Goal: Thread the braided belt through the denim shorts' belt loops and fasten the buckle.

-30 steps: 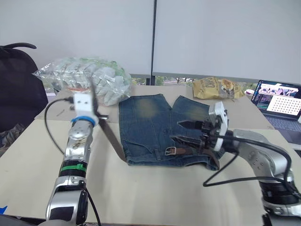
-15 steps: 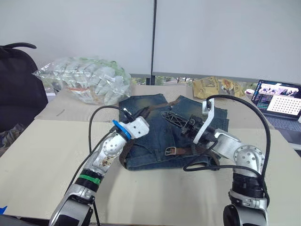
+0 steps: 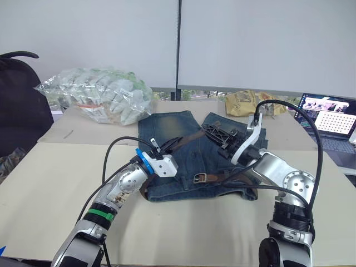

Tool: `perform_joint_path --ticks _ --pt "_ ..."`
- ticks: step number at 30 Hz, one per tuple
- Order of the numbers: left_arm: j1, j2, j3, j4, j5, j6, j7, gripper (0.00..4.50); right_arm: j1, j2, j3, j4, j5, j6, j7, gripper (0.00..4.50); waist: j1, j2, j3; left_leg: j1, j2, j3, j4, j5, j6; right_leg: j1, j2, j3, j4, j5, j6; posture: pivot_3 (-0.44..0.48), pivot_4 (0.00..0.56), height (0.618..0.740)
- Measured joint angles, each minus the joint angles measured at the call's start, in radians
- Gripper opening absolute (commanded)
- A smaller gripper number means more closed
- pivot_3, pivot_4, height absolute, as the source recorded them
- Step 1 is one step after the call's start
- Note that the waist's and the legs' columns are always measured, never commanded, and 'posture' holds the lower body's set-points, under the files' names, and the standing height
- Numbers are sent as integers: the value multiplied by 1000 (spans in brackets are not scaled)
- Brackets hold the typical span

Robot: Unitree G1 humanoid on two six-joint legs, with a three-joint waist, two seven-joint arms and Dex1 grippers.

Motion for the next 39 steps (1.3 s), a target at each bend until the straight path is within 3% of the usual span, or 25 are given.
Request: perform_joint_path --ticks 1,2,7,10,14,17,20,23,25,29,35,36,39 --pt "0 2 0 3 0 -4 1 0 3 -2 2 0 0 -5 -8 180 -1 0 0 0 0 0 0 0 0 0 0 0 0 0 0 0 150 740" --pt "0 4 1 7 0 -6 0 0 7 -2 8 0 1 -11 -14 26 -1 0 0 0 0 0 0 0 0 0 0 0 0 0 0 0 150 740" --pt "17 14 2 -24 -92 27 -106 1740 10 0 29 0 -1 -41 -29 0 -5 0 0 0 0 0 0 0 0 0 0 0 0 0 0 0 150 740" --pt "141 44 29 -193 -302 184 -263 2800 11 5 41 -3 -18 -83 -35 0 -17 1 0 -1 1 0 -1 0 0 -2 0 0 0 0 0 0 150 740" --pt "283 54 80 -450 -678 577 -411 4094 29 19 68 -17 -60 -137 -13 0 -27 1 0 -10 1 0 1 1 1 -14 0 0 7 0 0 0 150 740" --pt "298 43 145 -621 -1062 935 -430 4094 42 40 102 -22 -89 -170 16 0 -29 1 0 -10 1 0 2 2 3 -14 0 -1 10 0 0 0 150 740" --pt "297 7 197 -720 -1371 1189 -385 4094 42 44 123 -37 -115 -195 50 0 -29 1 0 -8 1 0 2 2 3 -12 1 -1 10 0 0 0 150 740" --pt "290 -58 240 -713 -1584 1343 -281 4094 42 54 136 -40 -128 -213 71 0 -29 1 0 -8 1 0 2 2 3 -12 1 -1 10 0 0 0 150 740" --pt "266 -161 283 -655 -1756 1405 -151 4094 42 70 143 -42 -134 -229 76 0 -27 2 0 -8 1 0 2 2 3 -12 1 -1 9 0 0 0 150 740" --pt "230 -282 320 -583 -1866 1421 -3 4094 42 87 158 -46 -139 -246 89 0 -26 1 0 -8 1 0 2 2 3 -13 1 -1 9 0 0 0 150 740" --pt "158 -416 387 -503 -1893 1381 99 4094 46 97 173 -76 -138 -253 93 0 -24 2 0 -8 0 0 2 2 3 -12 1 0 8 0 -1 0 150 740" --pt "145 -435 410 -491 -1897 1368 110 3559 53 97 174 -80 -138 -253 93 0 -23 2 0 -8 0 0 2 2 3 -12 1 0 8 0 -1 0 150 740" --pt "128 -440 434 -480 -1899 1358 117 2671 64 96 174 -81 -138 -253 92 0 -24 2 0 -8 0 0 2 2 3 -12 1 0 8 0 -1 0 150 740"
